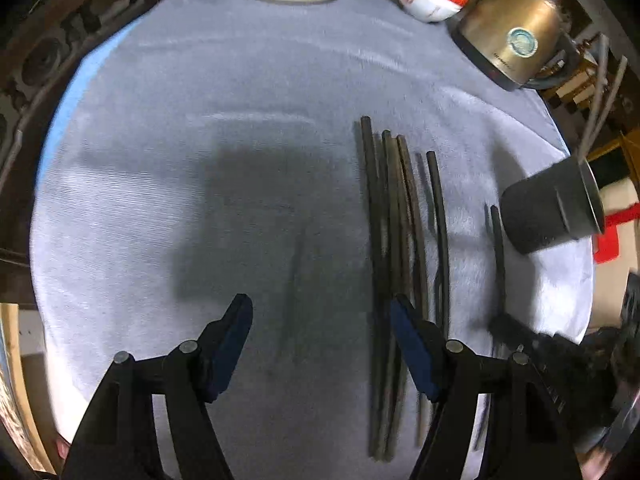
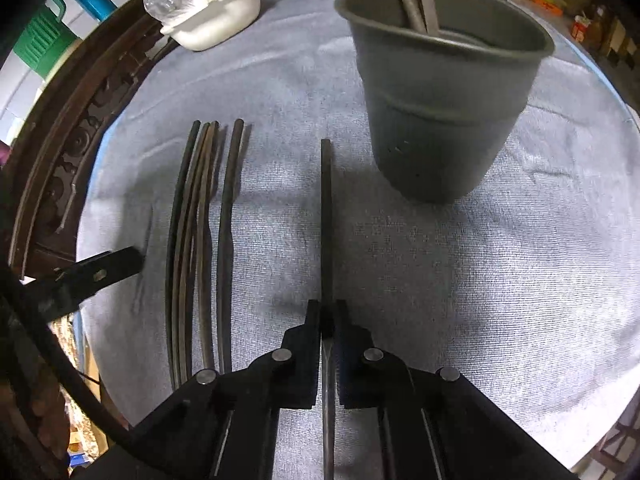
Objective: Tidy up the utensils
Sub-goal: 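Close the left gripper on a chopstick while the right gripper grasps another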
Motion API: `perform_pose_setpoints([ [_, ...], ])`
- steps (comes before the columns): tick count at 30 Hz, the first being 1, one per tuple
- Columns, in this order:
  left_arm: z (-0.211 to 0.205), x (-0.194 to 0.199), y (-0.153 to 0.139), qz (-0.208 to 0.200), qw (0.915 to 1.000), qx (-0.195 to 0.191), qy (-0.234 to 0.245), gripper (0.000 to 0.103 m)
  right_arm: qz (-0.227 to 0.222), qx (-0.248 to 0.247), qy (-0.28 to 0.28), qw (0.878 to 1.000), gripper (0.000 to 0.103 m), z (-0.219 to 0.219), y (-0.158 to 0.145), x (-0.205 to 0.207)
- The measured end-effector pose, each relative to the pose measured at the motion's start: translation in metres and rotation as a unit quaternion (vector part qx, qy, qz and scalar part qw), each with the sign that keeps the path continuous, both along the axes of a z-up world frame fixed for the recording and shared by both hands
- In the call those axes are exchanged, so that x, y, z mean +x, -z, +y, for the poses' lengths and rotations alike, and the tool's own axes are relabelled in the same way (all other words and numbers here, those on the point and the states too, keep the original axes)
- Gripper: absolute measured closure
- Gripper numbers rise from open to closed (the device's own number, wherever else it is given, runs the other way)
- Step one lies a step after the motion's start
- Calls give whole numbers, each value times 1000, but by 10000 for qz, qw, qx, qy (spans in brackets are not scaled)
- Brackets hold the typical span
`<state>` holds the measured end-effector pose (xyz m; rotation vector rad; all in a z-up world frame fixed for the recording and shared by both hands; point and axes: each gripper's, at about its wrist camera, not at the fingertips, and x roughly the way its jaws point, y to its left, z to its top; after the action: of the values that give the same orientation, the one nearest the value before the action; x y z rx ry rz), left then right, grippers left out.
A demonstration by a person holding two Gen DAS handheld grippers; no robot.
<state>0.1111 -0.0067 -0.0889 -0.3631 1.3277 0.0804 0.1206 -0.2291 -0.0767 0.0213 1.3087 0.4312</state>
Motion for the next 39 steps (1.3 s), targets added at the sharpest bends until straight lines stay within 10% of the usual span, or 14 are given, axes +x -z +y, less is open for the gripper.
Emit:
perform_pose_setpoints([
  [8,-12,19,9,220,9995,205,-18,42,-60,265,-91,9996,96,-13,2,-2],
  [12,-12,23,10,314,9993,196,50,74,-52,332,-105,9994,96,-17,1,-3],
  [19,-3,24,9,326,9990,187,221,95,-45,215,-195,9996,96,-20,-2,-5],
  [28,-3,-3,5,627,9843,454,1588,95,239,-255,-504,9981,94,-6,-3,-3],
  [39,18,25,1,667,9882,358,1332,78,410,-488,-276,9976,70,10,-4,28],
])
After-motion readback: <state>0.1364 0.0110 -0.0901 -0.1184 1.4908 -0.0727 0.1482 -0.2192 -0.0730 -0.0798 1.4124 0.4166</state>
